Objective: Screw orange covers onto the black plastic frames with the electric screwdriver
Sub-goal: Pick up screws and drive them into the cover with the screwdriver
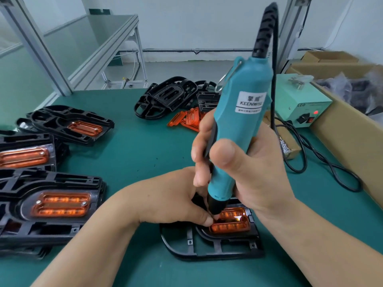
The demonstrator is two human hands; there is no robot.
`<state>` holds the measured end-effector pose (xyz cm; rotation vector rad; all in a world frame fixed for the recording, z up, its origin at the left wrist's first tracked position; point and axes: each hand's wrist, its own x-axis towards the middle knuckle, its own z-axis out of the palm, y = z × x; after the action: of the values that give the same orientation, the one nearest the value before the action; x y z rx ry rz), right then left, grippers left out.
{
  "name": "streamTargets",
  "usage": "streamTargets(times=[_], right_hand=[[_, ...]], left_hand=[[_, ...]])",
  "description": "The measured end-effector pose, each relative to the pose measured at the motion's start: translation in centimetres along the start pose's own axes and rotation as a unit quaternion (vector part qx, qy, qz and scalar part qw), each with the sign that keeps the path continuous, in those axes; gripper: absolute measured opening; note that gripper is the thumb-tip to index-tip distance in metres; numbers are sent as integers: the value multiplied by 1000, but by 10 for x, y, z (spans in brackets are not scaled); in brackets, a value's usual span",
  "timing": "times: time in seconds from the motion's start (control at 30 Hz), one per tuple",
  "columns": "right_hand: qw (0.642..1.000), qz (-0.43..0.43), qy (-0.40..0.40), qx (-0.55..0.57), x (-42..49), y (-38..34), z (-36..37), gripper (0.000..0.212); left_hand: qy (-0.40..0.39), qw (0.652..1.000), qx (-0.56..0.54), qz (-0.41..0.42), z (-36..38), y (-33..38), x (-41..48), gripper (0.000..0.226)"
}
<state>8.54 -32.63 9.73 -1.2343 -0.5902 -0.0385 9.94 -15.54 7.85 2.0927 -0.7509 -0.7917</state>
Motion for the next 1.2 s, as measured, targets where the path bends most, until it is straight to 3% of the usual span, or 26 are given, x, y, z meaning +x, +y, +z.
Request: streamTargets(times=[0.1, 0.4, 0.53, 0.67, 0.87, 1.0, 1.2], right_hand=[[997, -37, 62, -6, -4, 0, 3, 49], [998, -31, 40, 28, 0, -1, -2, 48], [998, -1, 16, 64, 4, -2, -5, 47], [989, 23, -29, 146, 6, -2, -5, 65], [973, 58, -104, 197, 7, 0, -4, 71], [965, 66, -122, 222, 7, 0, -3, 68], [962, 53, -128, 234, 6, -1, -3, 62]], left_hand=[[-15, 1000, 16, 6, -1, 1, 2, 13], [-16, 999, 20, 29, -3, -2, 3, 10], [-19, 1000, 15, 17, -3, -2, 2, 10], [-20, 1000, 15, 4, -3, 0, 2, 9], [-27, 999, -42, -12, -3, 0, -2, 37], [-14, 1000, -6, -16, -3, -2, -1, 17], [-18, 1000, -11, -12, -4, -3, -1, 17]])
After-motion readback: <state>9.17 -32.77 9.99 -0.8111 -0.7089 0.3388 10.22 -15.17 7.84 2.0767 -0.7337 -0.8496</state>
